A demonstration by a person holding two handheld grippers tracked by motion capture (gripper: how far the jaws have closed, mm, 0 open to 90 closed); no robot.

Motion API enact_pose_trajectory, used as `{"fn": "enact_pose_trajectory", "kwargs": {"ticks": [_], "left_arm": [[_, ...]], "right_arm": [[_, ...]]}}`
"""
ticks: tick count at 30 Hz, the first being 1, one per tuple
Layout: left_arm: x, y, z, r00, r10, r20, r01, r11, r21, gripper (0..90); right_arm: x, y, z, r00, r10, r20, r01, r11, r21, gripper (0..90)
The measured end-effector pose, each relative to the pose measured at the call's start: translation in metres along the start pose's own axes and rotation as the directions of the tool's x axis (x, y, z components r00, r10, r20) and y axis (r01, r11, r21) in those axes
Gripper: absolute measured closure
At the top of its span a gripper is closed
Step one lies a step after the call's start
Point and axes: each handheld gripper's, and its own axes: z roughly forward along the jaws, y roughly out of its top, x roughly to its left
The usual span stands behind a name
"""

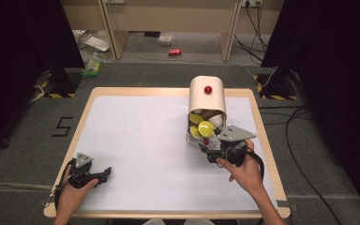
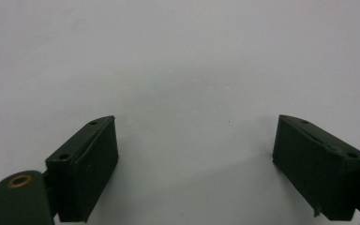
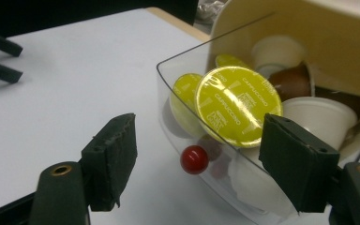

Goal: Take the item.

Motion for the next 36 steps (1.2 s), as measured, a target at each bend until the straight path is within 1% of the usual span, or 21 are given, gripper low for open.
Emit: {"fn": "enact_pose_trajectory", "kwargs": {"ticks": [1,2,6,7,13,18,19,21,25,28,30,31,32,36], "left_arm": [[0.0,0.0,0.0,1.0,0.0,0.0,0.0,1.0,0.0,13.7],[0.0,0.0,0.0,1.0,0.0,0.0,0.0,1.0,0.0,13.7],[0.0,0.0,0.0,1.0,0.0,0.001,0.0,1.0,0.0,13.7],[0.0,0.0,0.0,1.0,0.0,0.0,0.0,1.0,0.0,13.7],[0.0,0.0,0.0,1.0,0.0,0.0,0.0,1.0,0.0,13.7],[0.0,0.0,0.0,1.0,0.0,0.0,0.0,1.0,0.0,13.7],[0.0,0.0,0.0,1.0,0.0,0.0,0.0,1.0,0.0,13.7],[0.0,0.0,0.0,1.0,0.0,0.0,0.0,1.0,0.0,13.7],[0.0,0.0,0.0,1.0,0.0,0.0,0.0,1.0,0.0,13.7],[0.0,0.0,0.0,1.0,0.0,0.0,0.0,1.0,0.0,13.7],[0.0,0.0,0.0,1.0,0.0,0.0,0.0,1.0,0.0,13.7],[0.0,0.0,0.0,1.0,0.0,0.0,0.0,1.0,0.0,13.7],[0.0,0.0,0.0,1.0,0.0,0.0,0.0,1.0,0.0,13.7],[0.0,0.0,0.0,1.0,0.0,0.0,0.0,1.0,0.0,13.7]], "right_arm": [[-0.002,0.002,-0.001,0.9999,0.006,0.01,-0.005,1.0,-0.008,27.6],[-0.004,0.003,-0.002,0.9999,0.009,0.011,-0.009,1.0,-0.016,28.4],[-0.009,0.006,0.0,0.9995,0.03,0.013,-0.03,0.999,-0.013,29.2],[-0.01,0.006,0.001,0.9995,0.028,0.012,-0.027,1.0,-0.011,29.9],[-0.009,0.007,0.005,0.9998,0.022,0.002,-0.022,1.0,-0.005,30.4],[-0.008,0.011,0.007,0.9996,0.028,0.009,-0.028,1.0,-0.01,30.2],[-0.009,0.014,0.007,0.9992,0.036,0.016,-0.036,0.999,-0.014,30.0],[-0.011,0.015,0.007,0.9991,0.04,0.015,-0.04,0.999,-0.016,30.1],[-0.012,0.014,0.01,0.9989,0.042,0.019,-0.042,0.999,-0.002,30.5],[-0.013,0.014,0.01,0.9982,0.059,0.014,-0.059,0.998,-0.005,30.4],[-0.014,0.015,0.01,0.9978,0.064,0.017,-0.064,0.998,-0.009,30.4],[-0.017,0.017,0.01,0.9966,0.08,0.022,-0.079,0.997,-0.016,30.4],[-0.017,0.017,0.01,0.9961,0.085,0.022,-0.085,0.996,-0.018,30.4],[-0.021,0.02,0.013,0.9947,0.098,0.031,-0.097,0.995,-0.016,30.6]]}}
